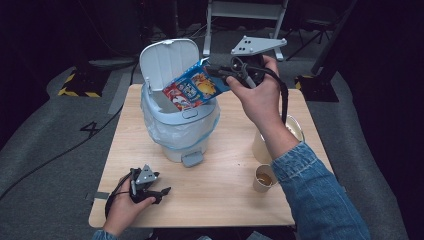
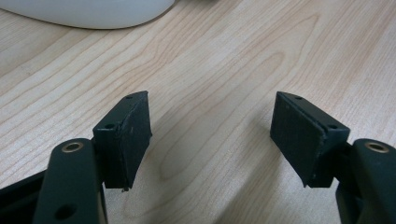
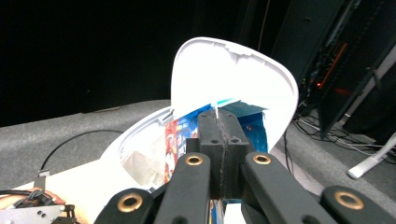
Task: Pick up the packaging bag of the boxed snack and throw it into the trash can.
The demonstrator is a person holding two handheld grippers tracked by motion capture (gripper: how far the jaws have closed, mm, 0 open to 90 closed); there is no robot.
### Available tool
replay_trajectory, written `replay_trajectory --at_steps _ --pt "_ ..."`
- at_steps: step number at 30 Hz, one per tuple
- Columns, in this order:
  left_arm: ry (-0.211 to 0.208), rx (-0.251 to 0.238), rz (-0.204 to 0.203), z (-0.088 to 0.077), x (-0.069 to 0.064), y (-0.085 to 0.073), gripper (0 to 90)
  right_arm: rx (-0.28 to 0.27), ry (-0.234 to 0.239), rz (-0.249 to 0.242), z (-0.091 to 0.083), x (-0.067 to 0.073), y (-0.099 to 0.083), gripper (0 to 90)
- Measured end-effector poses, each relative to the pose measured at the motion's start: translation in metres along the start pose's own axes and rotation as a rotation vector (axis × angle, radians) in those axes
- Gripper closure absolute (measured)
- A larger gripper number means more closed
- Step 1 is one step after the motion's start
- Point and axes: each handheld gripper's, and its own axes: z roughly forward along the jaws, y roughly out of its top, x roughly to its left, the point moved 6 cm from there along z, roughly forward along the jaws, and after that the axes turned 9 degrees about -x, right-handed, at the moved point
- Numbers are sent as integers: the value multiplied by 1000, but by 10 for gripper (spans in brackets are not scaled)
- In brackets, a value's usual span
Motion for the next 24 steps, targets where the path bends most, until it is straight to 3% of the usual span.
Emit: replay_trajectory --at_steps 8,11,12,14,16,18,24 --pt "-1 2 1 0 0 0 293 54 35 8 24 5 -14 900" --pt "-1 2 1 0 0 0 293 58 27 15 30 5 -18 894" --pt "-1 2 1 0 0 0 293 49 30 28 30 5 -18 855" --pt "-1 2 1 0 0 0 293 47 24 31 34 5 -19 659" --pt "0 0 1 0 0 0 293 34 16 4 36 6 -19 579" --pt "2 1 2 0 0 0 293 -2 31 11 35 8 -17 506" --pt "2 1 2 0 0 0 293 66 36 -32 27 7 -21 571"
